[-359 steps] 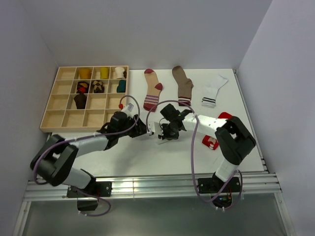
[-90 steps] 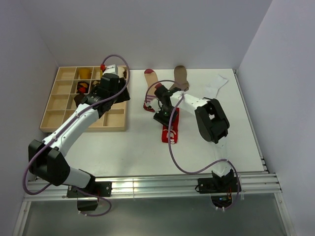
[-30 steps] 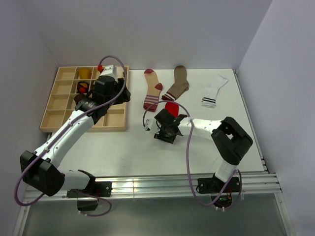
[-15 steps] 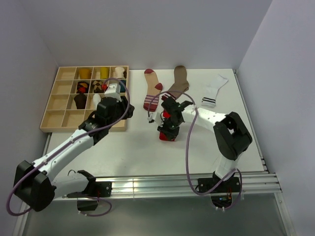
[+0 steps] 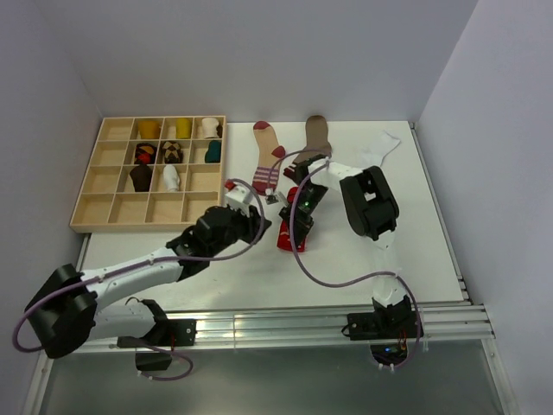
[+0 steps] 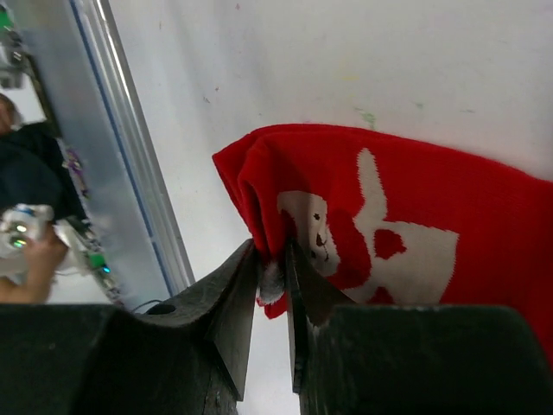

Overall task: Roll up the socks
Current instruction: Roll the sock at the center of the board.

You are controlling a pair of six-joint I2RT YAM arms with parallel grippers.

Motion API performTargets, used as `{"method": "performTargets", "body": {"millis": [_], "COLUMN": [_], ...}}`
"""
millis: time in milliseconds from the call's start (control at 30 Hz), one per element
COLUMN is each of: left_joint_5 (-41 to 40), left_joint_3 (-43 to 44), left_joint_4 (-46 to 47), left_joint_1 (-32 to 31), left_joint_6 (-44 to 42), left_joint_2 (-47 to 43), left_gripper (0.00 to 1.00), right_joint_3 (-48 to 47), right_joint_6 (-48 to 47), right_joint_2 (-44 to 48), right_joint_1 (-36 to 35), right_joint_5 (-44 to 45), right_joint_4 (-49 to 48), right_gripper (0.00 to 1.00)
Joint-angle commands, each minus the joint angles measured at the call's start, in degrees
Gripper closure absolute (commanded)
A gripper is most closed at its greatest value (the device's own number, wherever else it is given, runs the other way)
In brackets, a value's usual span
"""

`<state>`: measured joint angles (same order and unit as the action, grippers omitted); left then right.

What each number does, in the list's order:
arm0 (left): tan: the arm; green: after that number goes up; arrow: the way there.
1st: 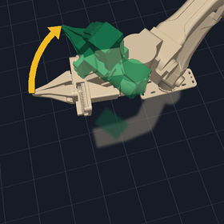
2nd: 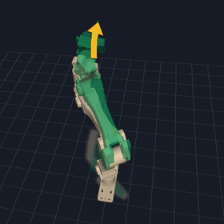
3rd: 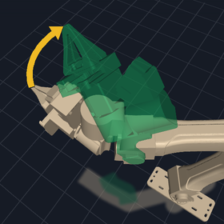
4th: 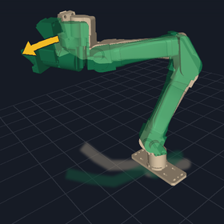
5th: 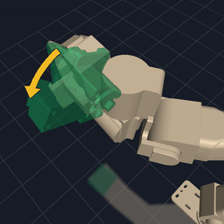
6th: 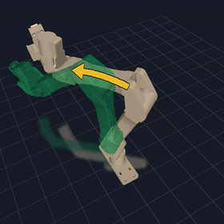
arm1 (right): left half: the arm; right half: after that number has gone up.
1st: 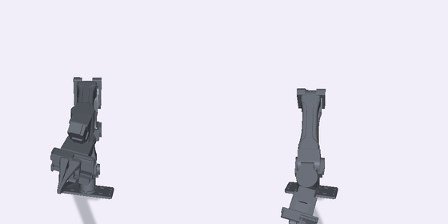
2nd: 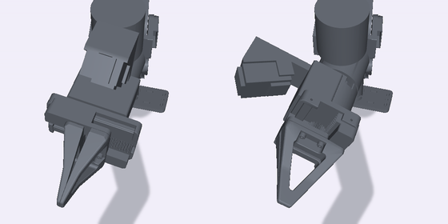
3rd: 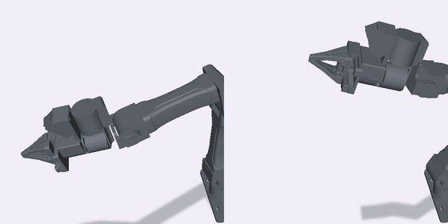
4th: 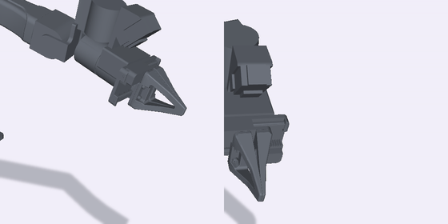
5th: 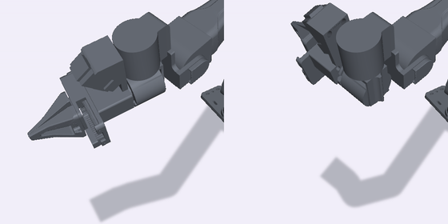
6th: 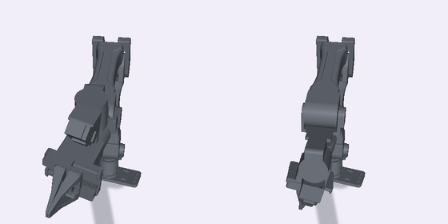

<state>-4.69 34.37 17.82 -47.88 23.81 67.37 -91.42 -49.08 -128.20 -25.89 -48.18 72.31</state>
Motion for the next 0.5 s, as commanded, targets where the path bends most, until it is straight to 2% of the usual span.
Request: {"method": "performTargets", "body": {"millis": [0, 300, 467], "left_joint_5": [2.31, 6.45, 8.02], "left_joint_3": [-0.18, 3.33, 7.81], "left_joint_4": [8.27, 13.72, 13.29], "left_joint_1": [-4.23, -4.86, -4.33], "left_joint_6": [-4.47, -7.54, -9.31], "left_joint_2": [4.23, 18.30, 24.20], "left_gripper": [0.67, 0.47, 0.45], "right_joint_3": [-4.03, -4.47, -4.65], "right_joint_6": [-0.06, 3.37, 5.04], "right_joint_2": [-1.87, -4.95, -6.09], "right_joint_1": [1.98, 4.88, 5.59], "right_joint_5": [-4.90, -5.87, -5.52], "right_joint_4": [10.39, 10.30, 10.22], "right_gripper": [0.73, 0.73, 0.73]}}
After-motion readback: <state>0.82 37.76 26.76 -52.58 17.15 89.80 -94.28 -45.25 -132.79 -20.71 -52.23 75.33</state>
